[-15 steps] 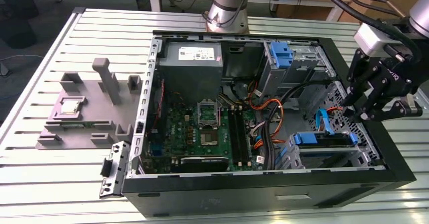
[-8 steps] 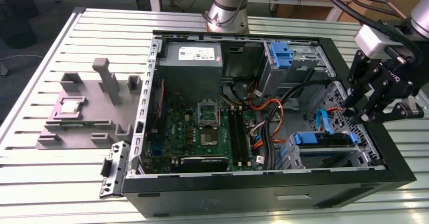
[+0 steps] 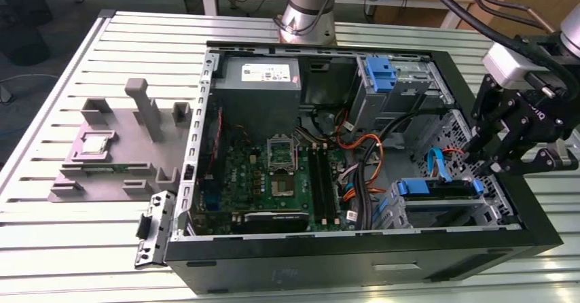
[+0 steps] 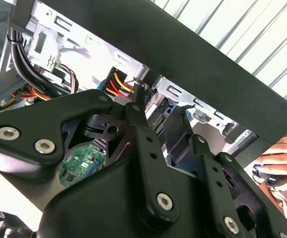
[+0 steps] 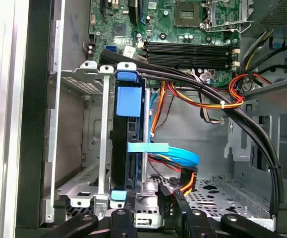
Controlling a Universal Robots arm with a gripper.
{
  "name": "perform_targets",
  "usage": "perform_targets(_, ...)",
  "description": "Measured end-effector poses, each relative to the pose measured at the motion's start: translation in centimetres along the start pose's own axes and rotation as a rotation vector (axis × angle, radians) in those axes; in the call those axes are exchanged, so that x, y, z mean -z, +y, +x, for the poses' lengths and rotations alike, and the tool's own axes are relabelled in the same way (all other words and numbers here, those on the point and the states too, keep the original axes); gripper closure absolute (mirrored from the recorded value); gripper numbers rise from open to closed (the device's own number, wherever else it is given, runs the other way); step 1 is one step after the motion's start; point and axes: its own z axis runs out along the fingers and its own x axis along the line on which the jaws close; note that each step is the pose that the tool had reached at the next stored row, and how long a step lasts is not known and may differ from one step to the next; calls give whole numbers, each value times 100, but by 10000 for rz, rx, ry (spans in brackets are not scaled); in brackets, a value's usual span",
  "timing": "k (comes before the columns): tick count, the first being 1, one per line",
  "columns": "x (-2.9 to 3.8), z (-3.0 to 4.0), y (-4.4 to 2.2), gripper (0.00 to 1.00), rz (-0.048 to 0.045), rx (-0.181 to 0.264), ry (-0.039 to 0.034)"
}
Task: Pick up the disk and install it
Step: 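Insert the second disk wire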
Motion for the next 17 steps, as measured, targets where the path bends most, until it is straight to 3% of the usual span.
perform_targets(6,-34,0,35,58,0,0,2)
perform_targets(17,-37,0,37,59,0,-1,7)
